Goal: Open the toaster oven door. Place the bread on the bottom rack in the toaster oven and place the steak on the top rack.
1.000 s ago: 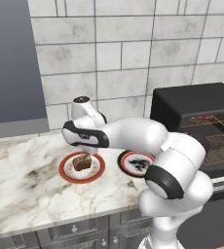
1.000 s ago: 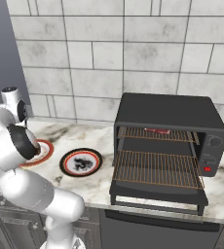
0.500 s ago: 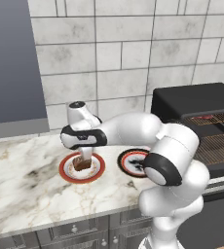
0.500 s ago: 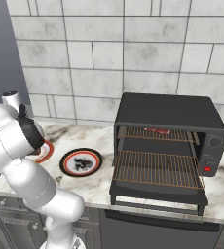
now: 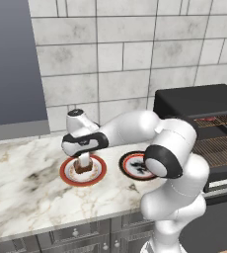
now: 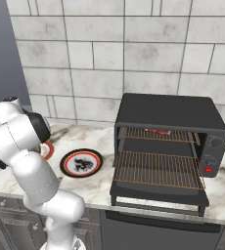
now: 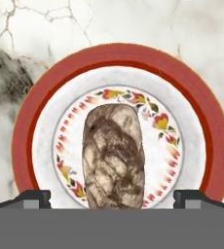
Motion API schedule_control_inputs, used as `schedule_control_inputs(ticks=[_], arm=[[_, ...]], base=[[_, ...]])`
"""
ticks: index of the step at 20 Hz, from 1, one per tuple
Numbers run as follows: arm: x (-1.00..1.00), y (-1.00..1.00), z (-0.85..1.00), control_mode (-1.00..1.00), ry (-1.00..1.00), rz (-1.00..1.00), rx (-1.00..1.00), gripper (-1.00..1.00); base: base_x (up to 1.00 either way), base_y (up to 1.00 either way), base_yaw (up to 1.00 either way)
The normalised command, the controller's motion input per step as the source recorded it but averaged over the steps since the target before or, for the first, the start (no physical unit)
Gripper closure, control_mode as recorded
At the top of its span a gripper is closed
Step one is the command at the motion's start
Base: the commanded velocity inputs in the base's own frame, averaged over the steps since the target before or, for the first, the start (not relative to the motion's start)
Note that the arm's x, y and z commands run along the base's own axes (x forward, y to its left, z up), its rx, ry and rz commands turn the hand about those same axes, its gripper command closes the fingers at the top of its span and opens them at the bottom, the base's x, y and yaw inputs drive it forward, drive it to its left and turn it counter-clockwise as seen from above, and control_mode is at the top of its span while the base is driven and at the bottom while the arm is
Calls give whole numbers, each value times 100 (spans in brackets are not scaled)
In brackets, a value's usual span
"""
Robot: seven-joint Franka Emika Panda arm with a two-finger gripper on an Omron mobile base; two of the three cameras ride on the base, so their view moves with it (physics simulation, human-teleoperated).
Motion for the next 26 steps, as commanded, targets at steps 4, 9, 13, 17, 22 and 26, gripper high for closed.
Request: schedule_control_inputs(ticks=[4,9,13,17,22,26], arm=[[4,8,-27,-100,0,-8,0,-100],[7,9,-25,-100,0,-6,0,-100],[6,1,-17,-100,0,-3,0,-100],[3,0,-11,-100,0,0,0,-100],[0,0,-22,-100,0,0,0,-100],[-6,-4,-28,-100,0,0,-1,-100]], base=[[0,0,0],[0,0,0],[0,0,0],[0,0,0],[0,0,0],[0,0,0]])
